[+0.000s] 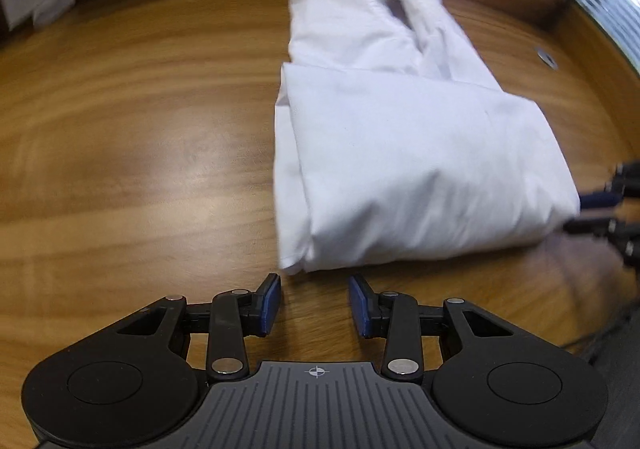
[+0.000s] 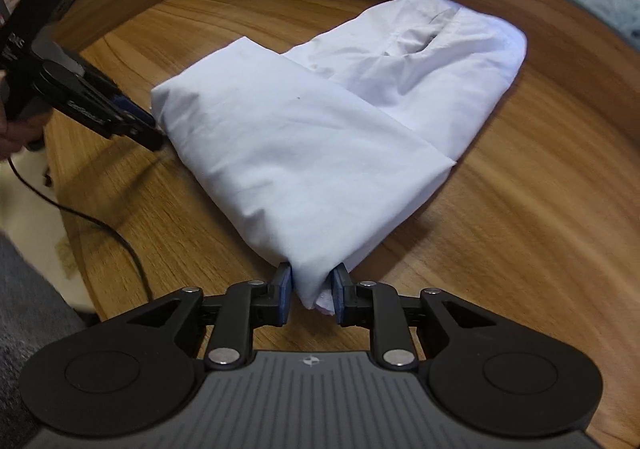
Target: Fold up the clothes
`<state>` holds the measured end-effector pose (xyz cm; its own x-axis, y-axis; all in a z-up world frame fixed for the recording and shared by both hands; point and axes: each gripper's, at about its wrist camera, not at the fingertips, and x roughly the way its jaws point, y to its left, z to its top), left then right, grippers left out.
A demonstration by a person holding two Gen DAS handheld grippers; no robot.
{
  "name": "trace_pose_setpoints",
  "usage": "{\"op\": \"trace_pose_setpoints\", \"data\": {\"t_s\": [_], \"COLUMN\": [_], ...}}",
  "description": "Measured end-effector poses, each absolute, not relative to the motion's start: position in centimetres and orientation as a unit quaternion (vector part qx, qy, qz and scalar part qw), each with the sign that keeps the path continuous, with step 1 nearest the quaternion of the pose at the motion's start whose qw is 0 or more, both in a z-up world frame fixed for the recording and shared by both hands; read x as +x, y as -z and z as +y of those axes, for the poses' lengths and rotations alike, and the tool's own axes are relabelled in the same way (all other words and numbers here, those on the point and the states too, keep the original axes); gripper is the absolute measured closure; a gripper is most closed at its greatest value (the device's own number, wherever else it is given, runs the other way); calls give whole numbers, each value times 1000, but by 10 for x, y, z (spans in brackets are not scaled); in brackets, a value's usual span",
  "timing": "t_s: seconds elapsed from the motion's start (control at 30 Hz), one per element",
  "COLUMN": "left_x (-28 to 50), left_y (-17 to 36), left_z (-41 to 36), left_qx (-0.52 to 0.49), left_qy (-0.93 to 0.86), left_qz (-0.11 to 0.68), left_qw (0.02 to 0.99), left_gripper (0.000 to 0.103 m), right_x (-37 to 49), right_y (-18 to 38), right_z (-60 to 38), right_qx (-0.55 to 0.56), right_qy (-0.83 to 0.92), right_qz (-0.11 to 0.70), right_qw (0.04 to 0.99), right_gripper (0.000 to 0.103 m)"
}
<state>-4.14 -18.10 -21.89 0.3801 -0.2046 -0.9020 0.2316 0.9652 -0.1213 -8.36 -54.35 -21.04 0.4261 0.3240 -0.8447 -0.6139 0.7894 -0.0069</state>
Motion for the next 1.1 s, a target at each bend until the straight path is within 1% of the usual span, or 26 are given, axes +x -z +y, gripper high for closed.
{"op": "trace_pose_setpoints", "data": {"t_s": [0.03, 0.13, 0.2, 0.23, 0.33, 0.37, 0.43, 0.47, 0.53, 0.6, 0.63, 0.7, 0.8, 0.9, 1.1], "left_x": [-45, -56, -63, -65, -63, -63, -63, -63, -60, -55, -53, -50, -47, -49, -67], "left_y": [215, 198, 190, 186, 180, 178, 179, 181, 185, 192, 196, 200, 205, 213, 232], "left_z": [-179, -176, -179, -180, -194, -200, -212, -216, -225, -234, -239, -242, -246, -251, -259], "left_qx": [27, 85, 131, 152, 210, 229, 274, 290, 315, 339, 352, 360, 367, 377, 437], "left_qy": [138, 151, 165, 174, 217, 236, 272, 288, 315, 332, 341, 350, 361, 364, 343], "left_qz": [534, 502, 476, 463, 428, 414, 384, 373, 355, 336, 327, 311, 308, 304, 258], "left_qw": [833, 847, 854, 856, 852, 849, 839, 833, 822, 813, 808, 807, 800, 795, 791], "left_gripper": [60, 58, 48, 47, 45, 43, 38, 37, 36, 34, 31, 21, 17, 13, 13], "right_x": [-87, -97, -103, -106, -115, -115, -113, -113, -112, -113, -114, -114, -111, -103, -84], "right_y": [209, 205, 202, 200, 197, 200, 205, 208, 213, 220, 224, 232, 242, 235, 206], "right_z": [-539, -527, -519, -515, -500, -490, -470, -460, -439, -421, -414, -404, -394, -394, -405], "right_qx": [-172, -211, -237, -250, -289, -306, -339, -356, -388, -424, -440, -466, -499, -491, -447], "right_qy": [-276, -255, -240, -233, -215, -221, -233, -239, -250, -259, -261, -258, -248, -238, -236], "right_qz": [450, 435, 425, 420, 403, 396, 381, 374, 359, 342, 334, 319, 305, 306, 321], "right_qw": [832, 837, 840, 841, 841, 837, 828, 823, 811, 798, 792, 784, 772, 780, 801], "right_gripper": [80, 69, 42, 40, 39, 39, 36, 33, 30, 25, 25, 21, 21, 20, 20]}}
